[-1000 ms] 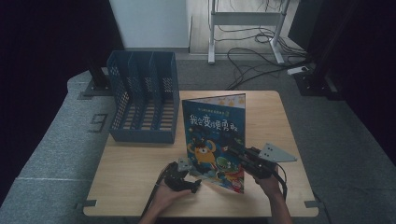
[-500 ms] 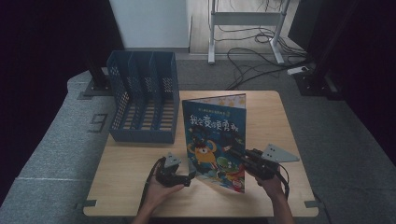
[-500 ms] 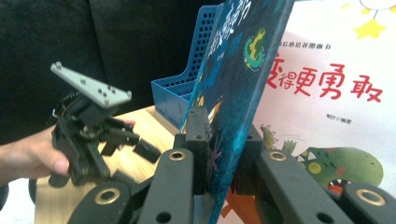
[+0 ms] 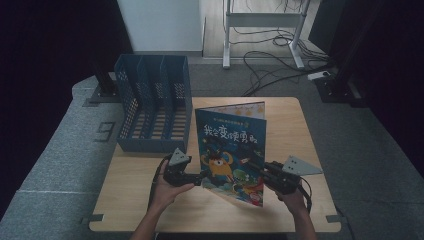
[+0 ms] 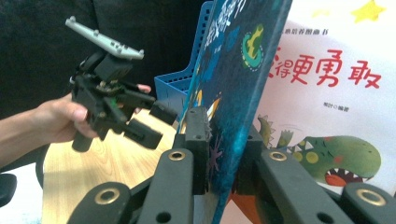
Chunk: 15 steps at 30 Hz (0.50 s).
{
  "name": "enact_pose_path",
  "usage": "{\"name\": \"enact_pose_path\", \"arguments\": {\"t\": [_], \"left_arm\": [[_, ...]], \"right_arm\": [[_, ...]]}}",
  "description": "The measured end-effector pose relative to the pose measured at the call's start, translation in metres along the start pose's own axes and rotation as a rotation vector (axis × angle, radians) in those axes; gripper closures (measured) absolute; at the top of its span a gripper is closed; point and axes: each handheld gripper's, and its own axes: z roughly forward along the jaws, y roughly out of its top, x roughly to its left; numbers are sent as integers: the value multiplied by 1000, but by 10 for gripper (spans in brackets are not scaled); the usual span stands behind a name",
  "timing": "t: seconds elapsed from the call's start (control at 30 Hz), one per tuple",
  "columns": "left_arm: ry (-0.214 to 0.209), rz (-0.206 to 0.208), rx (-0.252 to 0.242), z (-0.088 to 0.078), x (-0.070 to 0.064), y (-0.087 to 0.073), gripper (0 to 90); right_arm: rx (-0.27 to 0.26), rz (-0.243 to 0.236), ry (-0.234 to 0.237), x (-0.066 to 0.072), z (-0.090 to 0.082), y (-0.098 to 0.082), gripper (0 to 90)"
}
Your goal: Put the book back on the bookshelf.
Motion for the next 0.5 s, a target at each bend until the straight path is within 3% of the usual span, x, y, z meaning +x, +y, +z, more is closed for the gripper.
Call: {"name": "enact_pose_path", "arguments": {"t": [0.5], "left_arm": [[-20, 48, -26, 5, -6, 32, 143]], "right_arm": [[22, -10, 8, 1, -7, -4, 784]]}}
